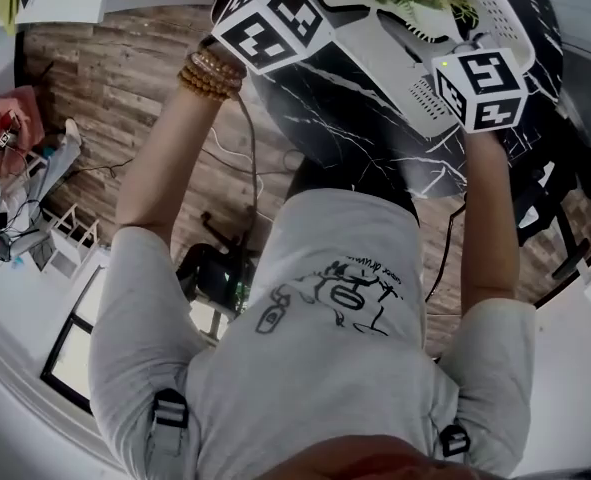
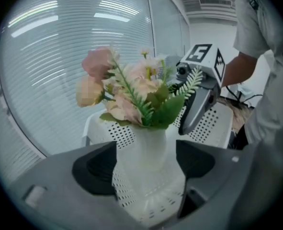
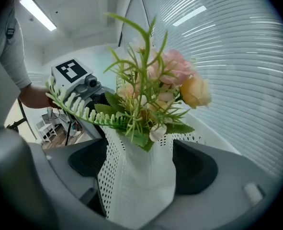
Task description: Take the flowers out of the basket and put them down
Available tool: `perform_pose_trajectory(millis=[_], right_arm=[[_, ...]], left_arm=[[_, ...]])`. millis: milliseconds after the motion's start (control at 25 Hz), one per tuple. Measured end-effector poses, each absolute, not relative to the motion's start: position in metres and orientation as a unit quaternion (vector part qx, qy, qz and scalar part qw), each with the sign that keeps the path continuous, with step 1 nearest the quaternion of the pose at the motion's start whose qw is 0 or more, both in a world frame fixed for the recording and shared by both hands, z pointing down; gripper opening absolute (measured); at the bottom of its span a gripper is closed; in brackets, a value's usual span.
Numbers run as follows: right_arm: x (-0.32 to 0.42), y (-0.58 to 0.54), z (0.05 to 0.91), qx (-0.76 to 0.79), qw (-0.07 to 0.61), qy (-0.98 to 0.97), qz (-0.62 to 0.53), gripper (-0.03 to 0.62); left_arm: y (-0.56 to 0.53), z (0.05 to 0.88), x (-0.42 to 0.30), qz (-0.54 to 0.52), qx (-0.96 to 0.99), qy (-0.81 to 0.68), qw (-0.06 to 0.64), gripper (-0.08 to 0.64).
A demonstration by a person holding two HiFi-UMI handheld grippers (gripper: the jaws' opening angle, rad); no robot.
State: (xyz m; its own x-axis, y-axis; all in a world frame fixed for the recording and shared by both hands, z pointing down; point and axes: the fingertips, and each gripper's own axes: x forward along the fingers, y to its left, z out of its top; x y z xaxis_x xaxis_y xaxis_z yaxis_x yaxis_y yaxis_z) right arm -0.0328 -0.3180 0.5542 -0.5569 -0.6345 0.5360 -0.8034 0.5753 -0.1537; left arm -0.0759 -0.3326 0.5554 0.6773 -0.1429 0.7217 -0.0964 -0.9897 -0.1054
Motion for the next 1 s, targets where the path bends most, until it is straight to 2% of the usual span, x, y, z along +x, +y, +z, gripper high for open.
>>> perform_pose_trajectory(millis=[400,760,1000], right_arm=[[-0.037,-0.327,0.573,0.412,0.226,-0.858,0.208,0.417],[-0.038,-0.331,0.576,0.413,0.213,-0.863,0.202,0.349],[-0.041,-0.333,0.574,0.409,0.204,-0.868,0.194,0.304]], left_arm=[[-0.333,0.573,-0.062,-0.432,-0.897,0.026,0.091,0.386],[-0.331,0.577,-0.056,-0.456,-0.880,0.000,0.135,0.302],[-0.332,0.578,-0.055,-0.461,-0.877,-0.007,0.135,0.267]])
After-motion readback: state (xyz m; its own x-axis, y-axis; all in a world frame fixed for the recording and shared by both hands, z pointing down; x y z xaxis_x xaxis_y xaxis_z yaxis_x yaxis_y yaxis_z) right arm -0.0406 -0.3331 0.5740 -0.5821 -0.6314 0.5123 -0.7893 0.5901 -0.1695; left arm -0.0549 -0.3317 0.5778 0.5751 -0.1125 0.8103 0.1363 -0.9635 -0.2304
